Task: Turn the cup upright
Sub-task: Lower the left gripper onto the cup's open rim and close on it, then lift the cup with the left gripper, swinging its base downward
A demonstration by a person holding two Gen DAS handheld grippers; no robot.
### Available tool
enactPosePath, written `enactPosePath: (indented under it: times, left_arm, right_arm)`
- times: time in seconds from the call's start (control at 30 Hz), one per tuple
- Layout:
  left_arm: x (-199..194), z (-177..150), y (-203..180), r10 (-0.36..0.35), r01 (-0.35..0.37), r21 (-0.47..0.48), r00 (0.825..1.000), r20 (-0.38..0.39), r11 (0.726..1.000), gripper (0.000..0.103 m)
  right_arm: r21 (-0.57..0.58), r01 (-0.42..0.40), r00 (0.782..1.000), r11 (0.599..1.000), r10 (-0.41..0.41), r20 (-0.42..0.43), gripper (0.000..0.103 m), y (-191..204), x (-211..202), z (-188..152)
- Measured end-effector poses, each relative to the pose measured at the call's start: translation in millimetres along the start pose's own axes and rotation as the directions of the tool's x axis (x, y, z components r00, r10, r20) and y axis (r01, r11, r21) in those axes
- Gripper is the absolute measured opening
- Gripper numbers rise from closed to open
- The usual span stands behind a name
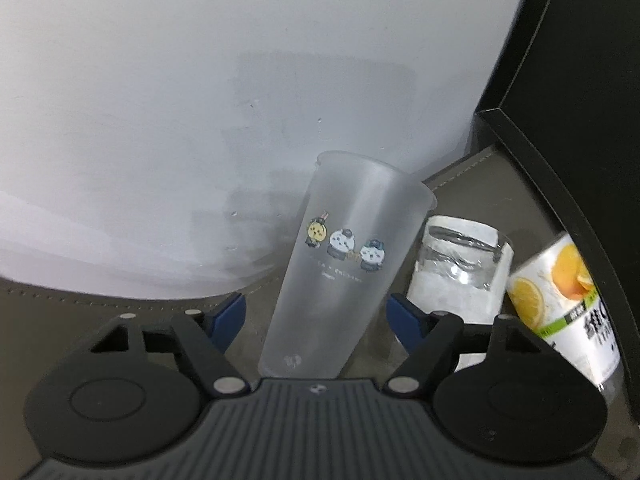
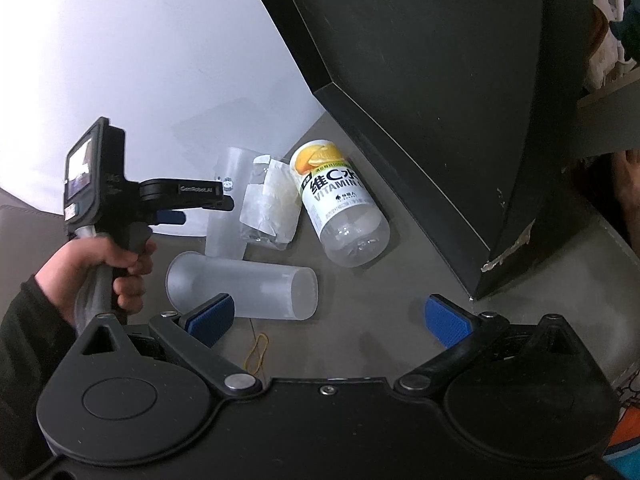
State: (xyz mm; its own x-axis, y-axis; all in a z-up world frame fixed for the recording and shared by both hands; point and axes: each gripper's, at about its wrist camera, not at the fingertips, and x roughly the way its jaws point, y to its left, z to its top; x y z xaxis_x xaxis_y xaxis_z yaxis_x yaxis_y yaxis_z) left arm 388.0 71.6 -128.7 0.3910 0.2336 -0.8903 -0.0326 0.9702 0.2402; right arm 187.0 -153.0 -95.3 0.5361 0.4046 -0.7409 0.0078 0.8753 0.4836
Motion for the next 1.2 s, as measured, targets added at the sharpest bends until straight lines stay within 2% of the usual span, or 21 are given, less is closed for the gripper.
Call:
enactPosePath:
  times: [0.17,0.4,0.5,0.57,0.7,0.87,1.03,1.2]
  left_arm:
    - [13,7,-2,-0.01,0.011,0.023,1.0,-0.014,1.0,0.076]
    - [27,12,-7,-0.061,0.063,0.061,0.998,-0.029,0.996,0.076]
    - [32,15,-4,-0.09,0.092,0.055,0.995,-0.047,0.994,0.076]
    - [41,14,-6,-0.079,0.085,0.076,0.994,-0.079,0.993,0.075]
    - [52,14,5,-0.144,0.146,0.014,0.984,-0.102,0.989,0.073]
    - [48,10,-3,-0.116,0.121,0.059,0.99,-0.086,0.991,0.069]
    - [29,8,-1,-0.138,0.141,0.049,0.989,-0.061,0.989,0.067]
    - [4,10,5,-0.117,0.118,0.048,0.993,-0.023,0.992,0.066]
  right_arm:
    - [0.02,0.006,1.0,1.0,-0.006,-0.014,0.103,-3,2,1]
    - [0.033,0.019,0.999,0.999,-0.018,-0.026,0.103,-6,3,1]
    - [0.036,0.025,0.999,0.999,-0.024,-0.034,0.103,-7,4,0]
    - [0.04,0.029,0.999,0.999,-0.028,-0.037,0.103,-8,5,-1]
    - [0.045,0.033,0.999,0.998,-0.031,-0.041,0.103,-7,6,-2]
    - [0.049,0.035,0.999,0.998,-0.033,-0.037,0.103,-6,5,-2]
    - [0.053,0.027,0.999,0.998,-0.025,-0.038,0.103,-8,5,0]
    - [0.05,0.015,0.999,0.999,-0.014,-0.032,0.103,-8,4,0]
